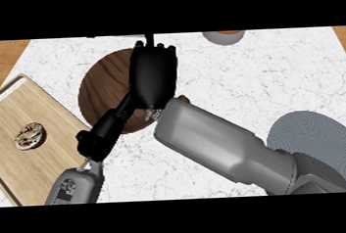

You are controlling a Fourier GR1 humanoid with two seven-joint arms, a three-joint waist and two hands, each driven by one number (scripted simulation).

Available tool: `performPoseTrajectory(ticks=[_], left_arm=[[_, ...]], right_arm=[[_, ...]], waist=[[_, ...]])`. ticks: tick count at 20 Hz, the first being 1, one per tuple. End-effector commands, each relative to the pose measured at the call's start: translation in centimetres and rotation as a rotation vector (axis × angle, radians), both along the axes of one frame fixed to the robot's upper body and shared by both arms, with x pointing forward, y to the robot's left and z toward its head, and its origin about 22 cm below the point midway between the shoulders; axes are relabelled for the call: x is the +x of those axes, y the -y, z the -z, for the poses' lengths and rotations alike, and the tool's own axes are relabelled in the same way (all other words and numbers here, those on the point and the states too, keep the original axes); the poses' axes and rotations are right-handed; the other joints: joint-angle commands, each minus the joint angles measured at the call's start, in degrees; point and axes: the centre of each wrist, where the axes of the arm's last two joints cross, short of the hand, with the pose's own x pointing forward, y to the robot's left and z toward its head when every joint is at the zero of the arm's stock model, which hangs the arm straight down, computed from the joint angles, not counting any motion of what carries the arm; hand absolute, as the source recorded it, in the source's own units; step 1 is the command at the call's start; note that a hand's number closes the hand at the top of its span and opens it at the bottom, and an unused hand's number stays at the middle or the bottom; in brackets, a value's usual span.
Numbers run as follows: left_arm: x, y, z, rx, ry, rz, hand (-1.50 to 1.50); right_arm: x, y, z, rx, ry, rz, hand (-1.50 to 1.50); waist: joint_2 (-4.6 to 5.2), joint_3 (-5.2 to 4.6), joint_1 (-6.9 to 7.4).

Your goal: Pick the lemon from the placemat and place it in the bowl

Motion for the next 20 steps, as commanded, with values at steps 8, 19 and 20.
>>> performPoseTrajectory(ticks=[8,19,20], left_arm=[[-0.5,0.0,-0.3,-0.012,0.031,0.007,0.0],[-0.1,-0.4,0.5,-0.015,0.011,-0.026,0.0],[-1.1,-2.0,0.4,0.007,0.016,-0.04,0.0]], right_arm=[[3.8,3.6,4.4,0.231,-0.422,0.212,1.5],[5.0,3.9,4.9,0.433,-0.22,0.056,-1.5],[5.5,4.0,3.8,0.477,-0.148,0.048,-1.5]], waist=[[0.69,0.12,0.33],[0.32,0.12,-1.39],[-0.2,0.15,-2.57]])
